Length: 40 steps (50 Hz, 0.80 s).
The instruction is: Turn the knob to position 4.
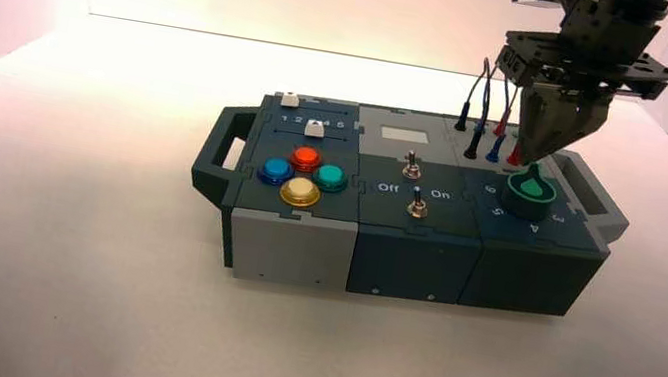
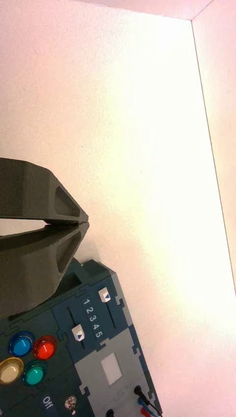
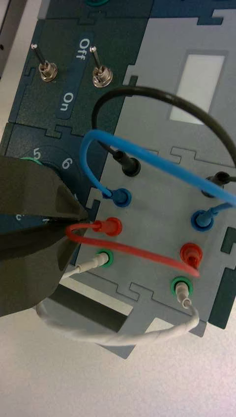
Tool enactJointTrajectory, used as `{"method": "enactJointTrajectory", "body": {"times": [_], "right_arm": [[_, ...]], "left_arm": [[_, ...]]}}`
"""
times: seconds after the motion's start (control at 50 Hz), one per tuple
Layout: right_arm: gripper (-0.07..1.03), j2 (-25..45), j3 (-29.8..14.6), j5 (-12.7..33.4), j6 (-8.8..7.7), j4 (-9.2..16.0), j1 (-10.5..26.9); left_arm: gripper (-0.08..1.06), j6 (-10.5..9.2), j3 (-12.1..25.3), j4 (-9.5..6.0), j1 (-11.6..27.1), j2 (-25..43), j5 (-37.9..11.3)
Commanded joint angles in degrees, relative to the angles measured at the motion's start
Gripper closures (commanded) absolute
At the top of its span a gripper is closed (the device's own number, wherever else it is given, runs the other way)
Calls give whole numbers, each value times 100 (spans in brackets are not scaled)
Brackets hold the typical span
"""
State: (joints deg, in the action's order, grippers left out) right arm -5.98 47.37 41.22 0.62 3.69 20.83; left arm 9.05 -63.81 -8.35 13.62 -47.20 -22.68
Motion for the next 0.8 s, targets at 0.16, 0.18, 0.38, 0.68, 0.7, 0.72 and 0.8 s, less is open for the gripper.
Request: {"method": "enactJointTrajectory", "body": {"times": [0.16,0.18,0.38,0.68,0.7,0.72,0.8], "right_arm": [[99,-202,-9,53,18,-35,-53],[99,-202,0,62,9,-35,-44],[99,-202,53,114,9,-35,-44],[99,-299,88,316,0,-35,-44],[99,-316,88,334,0,-35,-44],[99,-343,97,343,0,-35,-44],[99,-404,132,360,-9,-35,-44]], "left_arm": [[101,9,167,-9,26,9,35],[101,9,167,-9,26,9,35],[101,0,167,-9,26,9,44],[101,0,167,-9,26,18,44],[101,9,167,-9,26,9,44],[101,9,167,-9,26,9,44],[101,0,167,-9,35,9,35]]}}
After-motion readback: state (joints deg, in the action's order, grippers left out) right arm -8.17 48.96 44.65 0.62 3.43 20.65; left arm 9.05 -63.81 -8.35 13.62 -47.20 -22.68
